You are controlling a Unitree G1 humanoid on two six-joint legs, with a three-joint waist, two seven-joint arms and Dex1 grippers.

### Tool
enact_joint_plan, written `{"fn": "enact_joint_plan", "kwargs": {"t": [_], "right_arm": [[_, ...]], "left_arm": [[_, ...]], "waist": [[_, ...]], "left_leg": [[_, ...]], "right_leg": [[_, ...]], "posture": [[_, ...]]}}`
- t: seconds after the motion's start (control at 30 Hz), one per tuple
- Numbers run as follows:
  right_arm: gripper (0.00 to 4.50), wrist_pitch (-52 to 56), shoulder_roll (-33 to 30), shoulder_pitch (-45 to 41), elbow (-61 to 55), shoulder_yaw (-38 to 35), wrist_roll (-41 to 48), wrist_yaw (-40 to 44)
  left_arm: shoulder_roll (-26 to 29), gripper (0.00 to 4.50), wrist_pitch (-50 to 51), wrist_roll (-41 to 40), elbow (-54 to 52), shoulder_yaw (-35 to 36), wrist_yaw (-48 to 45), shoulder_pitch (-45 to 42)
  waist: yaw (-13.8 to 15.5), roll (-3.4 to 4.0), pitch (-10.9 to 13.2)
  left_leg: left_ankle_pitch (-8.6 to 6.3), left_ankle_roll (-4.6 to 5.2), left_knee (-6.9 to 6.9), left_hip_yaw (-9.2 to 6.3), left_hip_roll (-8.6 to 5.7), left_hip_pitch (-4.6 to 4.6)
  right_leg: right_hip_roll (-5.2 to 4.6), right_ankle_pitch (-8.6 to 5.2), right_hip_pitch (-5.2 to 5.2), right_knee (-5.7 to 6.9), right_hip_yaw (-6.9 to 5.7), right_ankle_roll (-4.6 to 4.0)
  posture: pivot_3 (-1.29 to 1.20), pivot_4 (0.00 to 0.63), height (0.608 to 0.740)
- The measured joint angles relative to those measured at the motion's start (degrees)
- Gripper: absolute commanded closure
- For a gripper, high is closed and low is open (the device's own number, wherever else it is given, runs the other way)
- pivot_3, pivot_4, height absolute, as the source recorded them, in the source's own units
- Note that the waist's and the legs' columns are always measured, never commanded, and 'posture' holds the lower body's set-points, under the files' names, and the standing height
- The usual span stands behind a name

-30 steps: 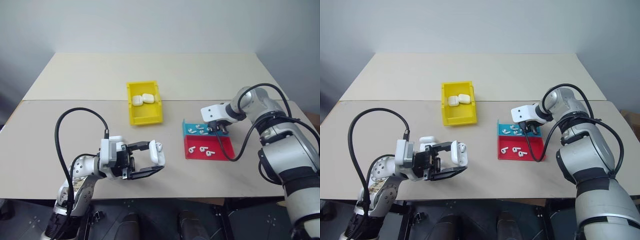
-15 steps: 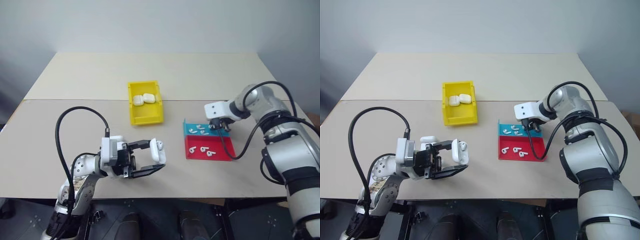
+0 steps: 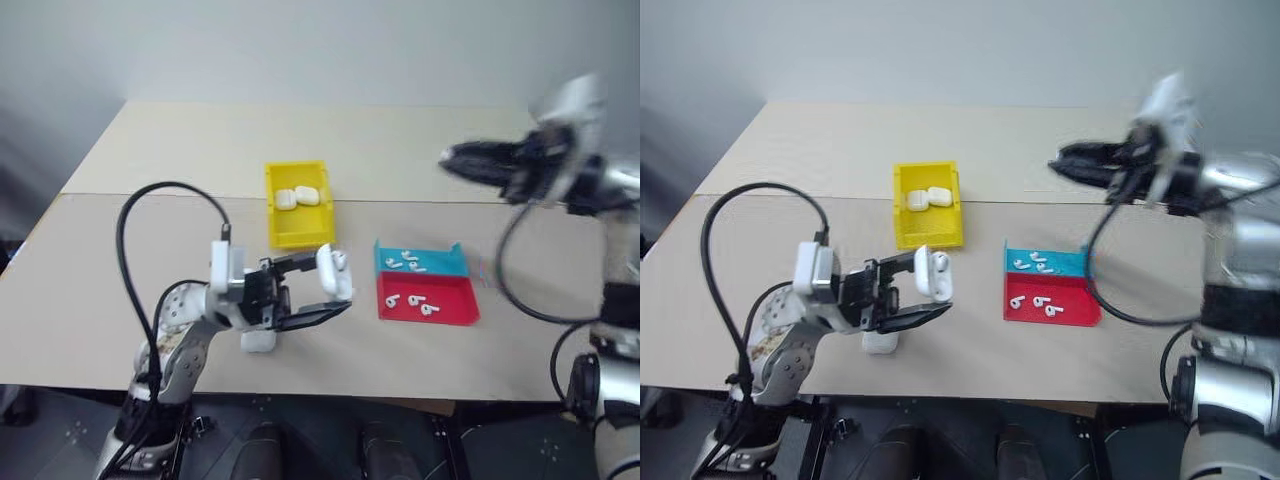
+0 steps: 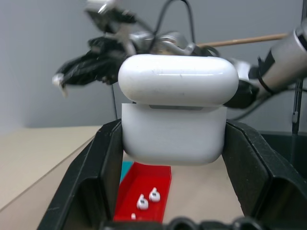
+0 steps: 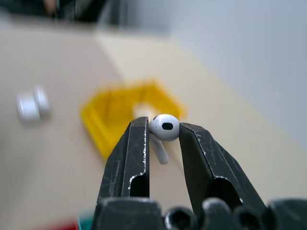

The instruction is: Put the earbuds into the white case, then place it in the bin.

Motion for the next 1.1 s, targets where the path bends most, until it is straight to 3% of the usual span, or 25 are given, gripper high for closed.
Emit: {"fn": "enact_joint_plan", "kwargs": {"t": [0.13, 0.3, 0.63, 1.1], "right_arm": [[3.37, 9.08, 1.59, 6.83, -18.82, -11.75, 21.02, -11.23], [3.37, 11.74, 5.00, 15.98, -29.82, -9.68, 36.95, -22.89], [3.37, 8.26, 3.83, 24.04, -33.64, -1.97, 40.33, -26.49], [3.37, 5.64, 2.62, 24.11, -33.60, 5.12, 41.05, -29.68]], "left_arm": [[-1.76, 1.70, 1.47, -0.69, 1.34, -0.71, 0.39, -3.48], [-4.25, 1.70, 1.87, -0.67, 3.90, -2.06, -0.38, -6.95], [-6.44, 1.70, 1.08, -0.16, 6.66, -2.53, -1.50, -8.15], [-6.55, 1.70, 0.31, 0.10, 7.18, -2.48, -1.72, -8.14]], "waist": [[-0.26, -0.20, -0.14], [-0.78, -0.16, -0.19], [-0.50, -0.17, -0.18], [-0.40, -0.17, -0.18]], "left_leg": [[-0.02, 0.03, 0.01, 0.01, 0.00, 0.12], [-0.02, 0.04, 0.01, 0.07, -0.01, 0.23], [-0.02, 0.05, 0.04, 0.05, -0.03, 0.11], [-0.02, 0.05, 0.04, 0.04, -0.03, 0.10]], "right_leg": [[0.01, 0.00, 0.19, -0.08, 0.01, 0.01], [0.04, -0.01, 0.19, -0.02, 0.11, 0.02], [0.03, 0.00, 0.15, -0.09, 0.10, 0.05], [0.04, 0.00, 0.14, -0.11, 0.10, 0.06]], "posture": [[0.00, 0.150, 0.740], [0.00, 0.150, 0.740], [0.00, 0.150, 0.740], [0.00, 0.150, 0.740]]}}
